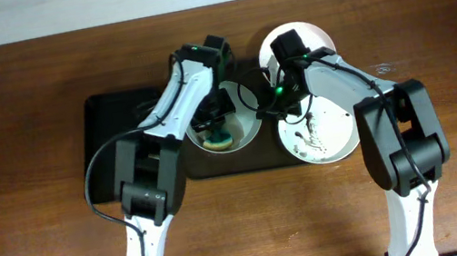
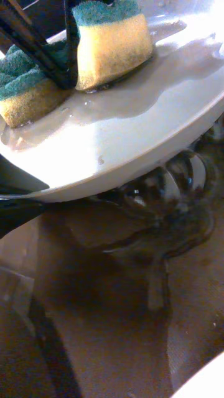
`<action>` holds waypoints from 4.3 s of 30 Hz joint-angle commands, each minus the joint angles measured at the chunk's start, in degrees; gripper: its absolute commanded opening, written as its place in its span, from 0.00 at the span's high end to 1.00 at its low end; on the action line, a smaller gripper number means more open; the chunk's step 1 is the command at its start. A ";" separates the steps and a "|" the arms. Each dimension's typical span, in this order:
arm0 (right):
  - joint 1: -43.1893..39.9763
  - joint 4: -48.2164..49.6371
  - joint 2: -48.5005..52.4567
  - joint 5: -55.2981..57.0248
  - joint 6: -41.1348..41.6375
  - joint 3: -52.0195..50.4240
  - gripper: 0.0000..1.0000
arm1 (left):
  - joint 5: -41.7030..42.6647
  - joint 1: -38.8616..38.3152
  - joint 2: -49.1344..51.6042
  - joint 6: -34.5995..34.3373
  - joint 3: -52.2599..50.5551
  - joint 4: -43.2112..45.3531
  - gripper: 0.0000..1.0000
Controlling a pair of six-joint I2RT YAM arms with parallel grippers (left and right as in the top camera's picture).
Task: Clean dirty plates on tray and stack at the side
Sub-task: 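Scrub the held white plate with the sponge in the left gripper, then carry the cleaned plate right with the right gripper and set it on the table, then grasp the rim of the front white plate with the right gripper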
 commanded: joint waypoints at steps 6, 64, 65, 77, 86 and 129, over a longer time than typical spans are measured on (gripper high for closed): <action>-0.17 -3.72 0.11 0.74 -1.42 0.13 0.96 | 9.07 2.34 4.04 16.90 1.44 3.50 1.00; -41.83 -14.75 -11.15 24.55 -9.22 -0.50 0.96 | -4.09 25.22 -2.36 22.95 43.32 -22.43 1.00; -41.86 -10.99 -11.15 24.76 -8.04 -3.56 0.96 | -4.09 25.22 -2.36 22.95 43.32 -22.45 1.00; -26.36 -25.22 -14.91 12.52 -23.17 -3.98 0.62 | -4.11 25.22 -2.36 22.97 43.32 -22.25 1.00; -21.86 -17.51 -14.91 18.91 -22.91 -10.80 0.75 | -4.09 25.22 -2.36 22.97 43.32 -22.21 1.00; 2.25 6.27 -8.57 3.45 -9.88 -12.41 0.96 | -4.02 15.74 -2.34 22.99 33.07 -17.75 1.00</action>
